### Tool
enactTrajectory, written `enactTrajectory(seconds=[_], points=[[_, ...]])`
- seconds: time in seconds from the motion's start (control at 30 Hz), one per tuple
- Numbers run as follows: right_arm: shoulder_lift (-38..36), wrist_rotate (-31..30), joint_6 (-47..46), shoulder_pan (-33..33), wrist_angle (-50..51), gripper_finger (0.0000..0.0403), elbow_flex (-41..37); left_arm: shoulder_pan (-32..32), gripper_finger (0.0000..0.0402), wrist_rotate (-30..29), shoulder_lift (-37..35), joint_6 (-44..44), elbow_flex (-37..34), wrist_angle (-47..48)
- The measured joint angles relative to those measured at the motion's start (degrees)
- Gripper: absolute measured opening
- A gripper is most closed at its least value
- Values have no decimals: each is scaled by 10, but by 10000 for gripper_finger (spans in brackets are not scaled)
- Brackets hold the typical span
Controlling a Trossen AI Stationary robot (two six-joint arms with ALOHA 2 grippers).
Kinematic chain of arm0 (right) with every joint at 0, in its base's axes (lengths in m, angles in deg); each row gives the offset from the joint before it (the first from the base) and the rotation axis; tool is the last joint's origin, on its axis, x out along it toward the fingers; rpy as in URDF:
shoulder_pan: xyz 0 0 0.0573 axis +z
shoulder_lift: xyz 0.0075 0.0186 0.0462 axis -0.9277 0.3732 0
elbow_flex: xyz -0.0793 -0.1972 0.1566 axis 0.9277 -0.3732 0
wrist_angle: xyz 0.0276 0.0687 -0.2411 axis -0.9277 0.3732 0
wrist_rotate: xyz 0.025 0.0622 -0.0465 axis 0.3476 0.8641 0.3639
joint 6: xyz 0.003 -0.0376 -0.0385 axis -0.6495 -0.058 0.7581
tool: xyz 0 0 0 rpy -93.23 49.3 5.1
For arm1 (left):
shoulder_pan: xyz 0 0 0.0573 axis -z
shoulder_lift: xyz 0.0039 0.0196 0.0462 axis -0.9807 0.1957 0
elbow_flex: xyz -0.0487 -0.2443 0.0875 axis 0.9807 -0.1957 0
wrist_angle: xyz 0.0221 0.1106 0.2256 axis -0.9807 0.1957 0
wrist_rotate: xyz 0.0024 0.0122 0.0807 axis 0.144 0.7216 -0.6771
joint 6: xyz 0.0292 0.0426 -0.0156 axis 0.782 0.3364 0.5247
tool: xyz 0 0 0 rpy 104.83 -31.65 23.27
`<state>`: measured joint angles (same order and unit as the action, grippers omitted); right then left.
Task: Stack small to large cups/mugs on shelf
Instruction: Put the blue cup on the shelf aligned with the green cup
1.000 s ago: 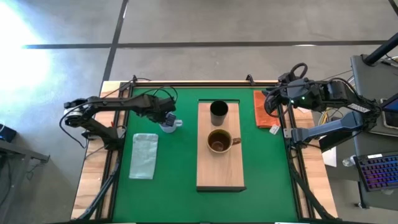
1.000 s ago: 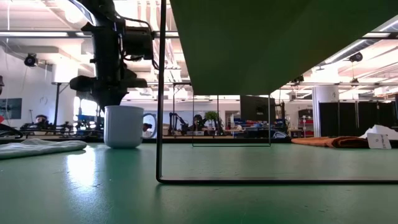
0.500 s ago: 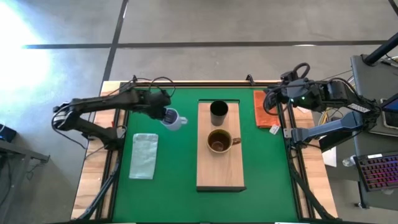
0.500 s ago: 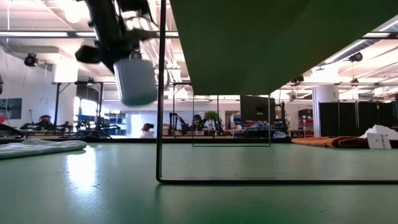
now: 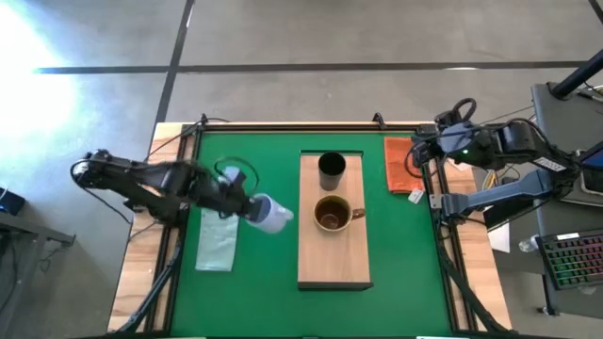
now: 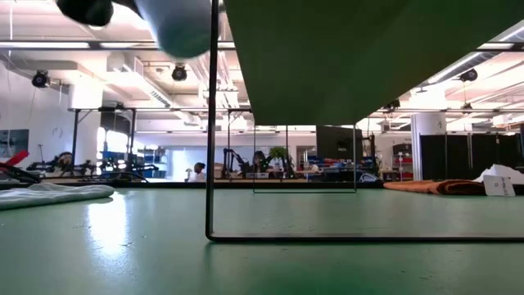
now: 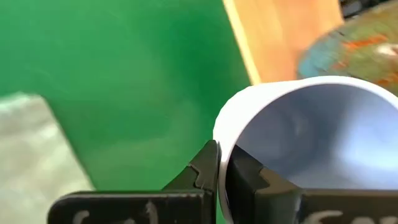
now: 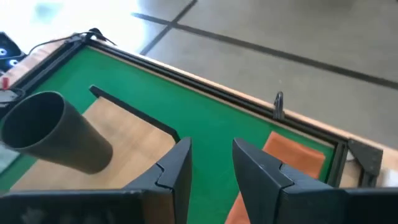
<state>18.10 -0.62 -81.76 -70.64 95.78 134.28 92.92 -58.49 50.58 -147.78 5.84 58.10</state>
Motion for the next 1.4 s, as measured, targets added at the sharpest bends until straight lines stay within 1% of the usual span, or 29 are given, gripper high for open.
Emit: enactTrajectory(seconds=[0.13,0.23,0.33,0.43,0.57,0.7,0.8,0.9,1.1,1.23,1.4], points=[[-27,15,10,0,1,108,0,70,0,-33,70,-75,63,-1],[-44,46,10,0,2,102,-1,93,0,-35,142,-84,128,1],[-60,78,8,0,5,94,-4,103,0,-37,214,-80,199,8],[-75,119,2,1,5,84,-11,110,0,-38,273,-76,273,39],[-89,170,-19,4,4,72,-35,115,0,-53,325,-72,365,87],[-97,211,-44,27,-26,64,-88,115,0,-75,357,-43,427,91],[-102,228,-66,60,-80,60,-136,109,0,-78,375,-24,453,91],[-102,239,-80,99,-126,53,-175,109,0,-77,387,-19,462,91],[-102,246,-127,156,-158,25,-230,109,0,-76,397,-38,460,84],[-103,257,-149,190,-203,14,-251,106,0,-75,400,-32,457,51],[-97,278,-157,232,-290,11,-268,105,0,-70,403,-33,451,43]])
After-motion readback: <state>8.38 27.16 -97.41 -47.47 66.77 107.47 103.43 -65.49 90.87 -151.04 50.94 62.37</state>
